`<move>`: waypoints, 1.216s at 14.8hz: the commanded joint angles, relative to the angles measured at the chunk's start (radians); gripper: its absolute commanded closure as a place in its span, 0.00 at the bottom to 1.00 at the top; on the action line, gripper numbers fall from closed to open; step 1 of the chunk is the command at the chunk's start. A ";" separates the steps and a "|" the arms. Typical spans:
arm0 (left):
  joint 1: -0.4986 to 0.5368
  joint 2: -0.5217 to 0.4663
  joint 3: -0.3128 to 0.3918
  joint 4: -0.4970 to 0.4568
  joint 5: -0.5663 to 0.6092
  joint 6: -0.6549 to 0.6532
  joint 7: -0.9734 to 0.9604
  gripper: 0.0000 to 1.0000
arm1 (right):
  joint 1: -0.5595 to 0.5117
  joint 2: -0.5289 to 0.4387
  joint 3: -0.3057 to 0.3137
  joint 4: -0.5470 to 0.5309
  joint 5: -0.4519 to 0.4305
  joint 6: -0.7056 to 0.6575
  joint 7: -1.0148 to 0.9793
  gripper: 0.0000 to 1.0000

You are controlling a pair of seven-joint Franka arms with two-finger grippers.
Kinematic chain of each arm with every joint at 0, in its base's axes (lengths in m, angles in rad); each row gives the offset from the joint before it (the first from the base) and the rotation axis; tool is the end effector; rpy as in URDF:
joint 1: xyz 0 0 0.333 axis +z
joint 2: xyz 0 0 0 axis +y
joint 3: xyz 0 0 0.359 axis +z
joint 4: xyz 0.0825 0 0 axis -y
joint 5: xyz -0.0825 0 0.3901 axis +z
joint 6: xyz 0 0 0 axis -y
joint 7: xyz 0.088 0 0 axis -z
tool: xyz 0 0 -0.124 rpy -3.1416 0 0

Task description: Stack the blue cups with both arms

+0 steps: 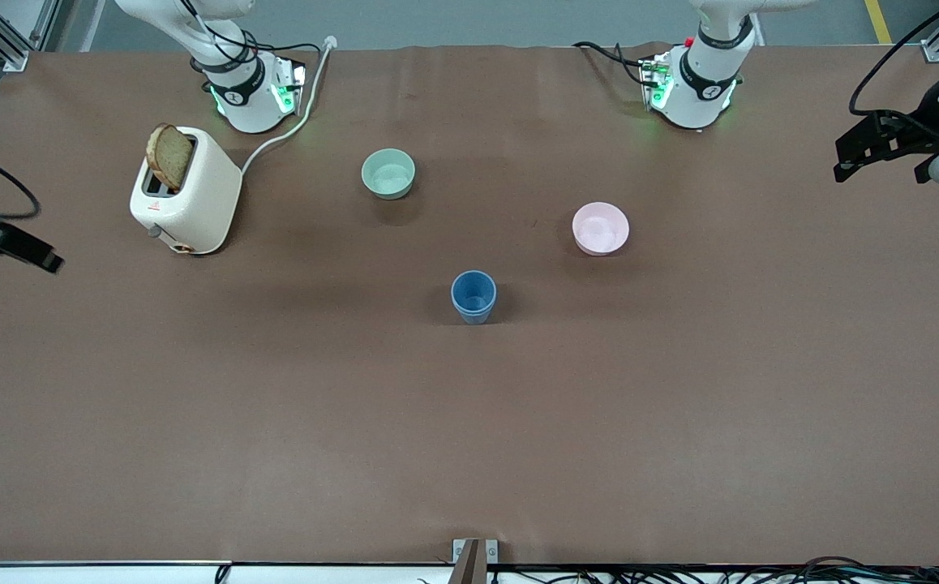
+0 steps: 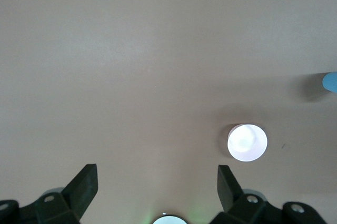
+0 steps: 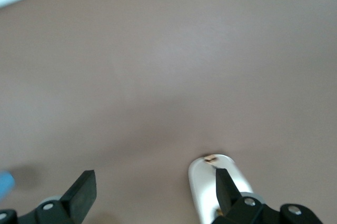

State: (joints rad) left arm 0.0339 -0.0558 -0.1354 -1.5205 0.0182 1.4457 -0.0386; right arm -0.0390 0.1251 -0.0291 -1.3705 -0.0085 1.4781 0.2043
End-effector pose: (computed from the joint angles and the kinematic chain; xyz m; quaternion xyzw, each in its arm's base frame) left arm 0.5246 -0.0536 0.6935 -0.9994 0.0303 0.0088 0.0134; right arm 0.5939 -0.0403 0.6650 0.9906 -0.1360 -0.0083 0.0066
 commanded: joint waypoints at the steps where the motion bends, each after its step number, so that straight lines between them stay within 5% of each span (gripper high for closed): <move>1: 0.008 -0.058 -0.029 -0.067 0.009 0.027 0.019 0.00 | -0.065 -0.059 0.018 -0.039 0.005 -0.024 -0.164 0.00; 8: 0.008 -0.055 -0.030 -0.063 0.025 0.019 0.022 0.00 | -0.113 -0.094 0.046 -0.064 0.012 0.017 -0.186 0.00; 11: 0.008 -0.050 -0.029 -0.044 0.025 0.018 0.020 0.00 | 0.001 -0.096 -0.084 -0.064 0.008 0.014 -0.186 0.00; 18: 0.011 -0.050 -0.029 -0.043 0.028 0.018 0.023 0.00 | -0.033 -0.099 -0.058 -0.064 0.010 -0.012 -0.189 0.00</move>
